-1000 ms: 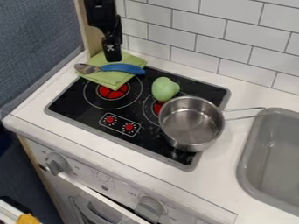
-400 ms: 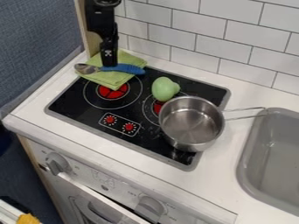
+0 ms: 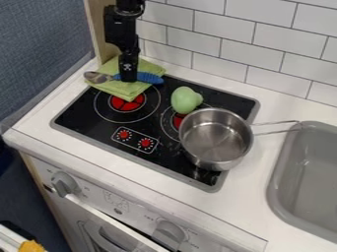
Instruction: Take the blue fork and move it to the bottom left of the stove
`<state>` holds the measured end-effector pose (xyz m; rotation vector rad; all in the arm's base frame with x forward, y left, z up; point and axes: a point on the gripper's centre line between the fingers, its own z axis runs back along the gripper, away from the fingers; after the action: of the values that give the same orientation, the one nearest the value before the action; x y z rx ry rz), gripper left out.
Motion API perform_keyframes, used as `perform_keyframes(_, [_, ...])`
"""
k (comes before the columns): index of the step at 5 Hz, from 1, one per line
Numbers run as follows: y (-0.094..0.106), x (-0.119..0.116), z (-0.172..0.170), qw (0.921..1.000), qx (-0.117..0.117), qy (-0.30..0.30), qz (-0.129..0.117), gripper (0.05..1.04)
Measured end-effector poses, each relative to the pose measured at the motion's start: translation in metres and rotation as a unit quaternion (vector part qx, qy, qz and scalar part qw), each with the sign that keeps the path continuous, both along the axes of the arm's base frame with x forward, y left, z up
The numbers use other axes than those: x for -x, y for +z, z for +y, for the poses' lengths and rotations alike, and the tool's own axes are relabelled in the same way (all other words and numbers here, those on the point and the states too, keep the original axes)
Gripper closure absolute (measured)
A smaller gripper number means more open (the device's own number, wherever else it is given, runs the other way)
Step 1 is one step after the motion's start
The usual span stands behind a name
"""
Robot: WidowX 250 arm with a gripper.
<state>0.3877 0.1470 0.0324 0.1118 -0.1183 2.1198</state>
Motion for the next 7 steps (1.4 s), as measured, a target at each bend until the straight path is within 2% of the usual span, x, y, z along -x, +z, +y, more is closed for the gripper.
perform_keyframes(1, [-0.0077, -0.0009, -0.0008, 1.0000, 0.001, 0.006, 0.005, 0.245])
perform_keyframes(2, [-0.0048, -0.0052, -0.0003, 1.0000, 0.000, 0.009, -0.001, 0.384])
perform_keyframes(3, [-0.0131, -0.0035, -0.0009, 0.9999, 0.002, 0.015, 0.008, 0.361])
perform_keyframes(4, [-0.0132, -0.0048, -0.0010, 0.9998, 0.003, 0.019, 0.003, 0.650])
perform_keyframes(5, [-0.0138, -0.0042, -0.0016, 0.9997, 0.002, 0.023, 0.005, 0.711])
perform_keyframes(7, [-0.0047, 0.0035, -0.0040, 0.9997, 0.008, 0.018, 0.015, 0.711])
